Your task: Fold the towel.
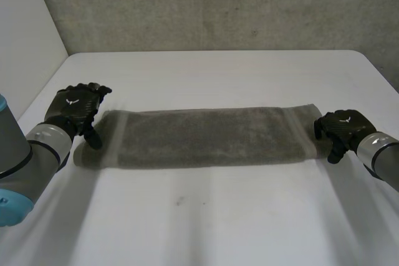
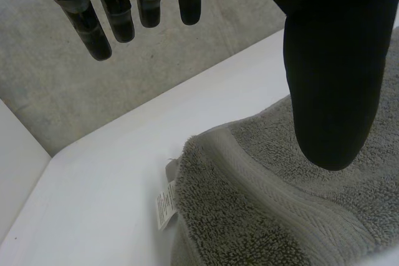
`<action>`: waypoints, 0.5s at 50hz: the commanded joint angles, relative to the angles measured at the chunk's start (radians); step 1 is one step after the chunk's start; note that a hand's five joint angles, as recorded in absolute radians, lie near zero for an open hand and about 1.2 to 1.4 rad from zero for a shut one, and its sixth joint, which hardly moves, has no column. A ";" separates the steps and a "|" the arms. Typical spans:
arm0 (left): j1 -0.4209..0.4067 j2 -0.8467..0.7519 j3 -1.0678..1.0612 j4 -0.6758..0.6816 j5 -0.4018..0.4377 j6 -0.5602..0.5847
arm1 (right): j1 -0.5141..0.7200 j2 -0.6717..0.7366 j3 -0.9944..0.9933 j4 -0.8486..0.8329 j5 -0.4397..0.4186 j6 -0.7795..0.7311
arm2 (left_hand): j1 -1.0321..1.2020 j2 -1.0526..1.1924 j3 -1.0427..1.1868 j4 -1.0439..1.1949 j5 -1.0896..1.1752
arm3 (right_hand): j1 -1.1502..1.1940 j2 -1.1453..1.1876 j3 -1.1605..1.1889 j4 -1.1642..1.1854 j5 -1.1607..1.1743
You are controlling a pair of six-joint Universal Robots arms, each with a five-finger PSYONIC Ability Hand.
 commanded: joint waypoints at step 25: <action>0.009 0.030 -0.023 0.001 0.001 -0.009 | -0.337 -0.020 -0.065 -0.061 0.012 -0.075 | 0.001 0.009 0.007 0.005 -0.030 | 0.706 0.793 0.792 0.793 0.801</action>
